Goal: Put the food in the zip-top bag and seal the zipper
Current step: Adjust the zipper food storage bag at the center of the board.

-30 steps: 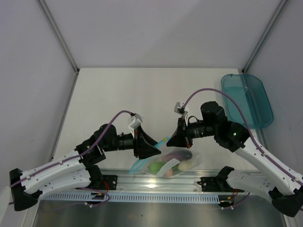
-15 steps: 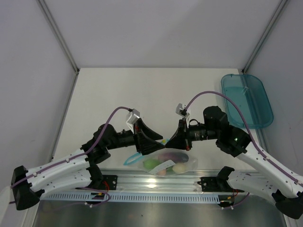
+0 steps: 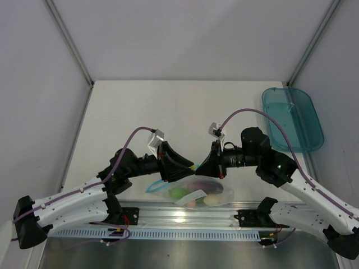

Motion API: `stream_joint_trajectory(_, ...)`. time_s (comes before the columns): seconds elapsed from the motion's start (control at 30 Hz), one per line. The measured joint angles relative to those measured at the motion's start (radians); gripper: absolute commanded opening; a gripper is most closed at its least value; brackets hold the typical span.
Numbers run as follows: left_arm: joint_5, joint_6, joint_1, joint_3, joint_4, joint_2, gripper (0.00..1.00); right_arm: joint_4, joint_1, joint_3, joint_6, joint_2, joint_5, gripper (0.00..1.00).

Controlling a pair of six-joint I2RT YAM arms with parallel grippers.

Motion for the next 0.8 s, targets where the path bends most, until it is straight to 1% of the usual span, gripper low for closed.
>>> stream_joint_trajectory(0.07, 0.0, 0.0, 0.0, 0.0, 0.002, 0.0, 0.43, 0.007, 0.005, -0.003, 0.007, 0.0, 0.006, 0.0)
stream_joint_trajectory(0.13, 0.0, -0.002, 0.0, -0.001, 0.008, 0.0, 0.37, 0.011, 0.009, -0.003, 0.014, 0.0, 0.014, 0.0)
stream_joint_trajectory(0.2, 0.0, -0.005, 0.0, -0.002, 0.015, 0.0, 0.27, 0.013, 0.013, -0.003, 0.018, 0.0, 0.021, 0.0)
stream_joint_trajectory(0.23, 0.0, -0.008, 0.0, -0.002, 0.016, 0.0, 0.17, 0.012, 0.016, -0.003, 0.02, 0.0, 0.026, 0.0)
stream_joint_trajectory(0.27, -0.002, -0.013, 0.0, -0.002, 0.018, 0.0, 0.13, 0.013, 0.018, -0.003, 0.022, 0.0, 0.03, 0.0)
stream_joint_trajectory(0.3, -0.005, -0.014, 0.0, -0.002, 0.02, 0.0, 0.12, 0.013, 0.02, -0.003, 0.025, 0.0, 0.035, 0.0)
stream_joint_trajectory(0.4, -0.012, -0.02, 0.0, -0.003, 0.021, 0.0, 0.01, 0.013, 0.035, -0.005, 0.029, -0.006, 0.071, 0.0)
stream_joint_trajectory(0.63, -0.041, -0.044, 0.0, -0.003, -0.008, 0.0, 0.01, 0.064, 0.103, -0.068, 0.044, -0.084, 0.242, 0.0)
stream_joint_trajectory(0.8, -0.058, -0.053, 0.0, -0.002, -0.046, 0.007, 0.0, 0.093, 0.116, -0.114, 0.054, -0.132, 0.33, 0.0)
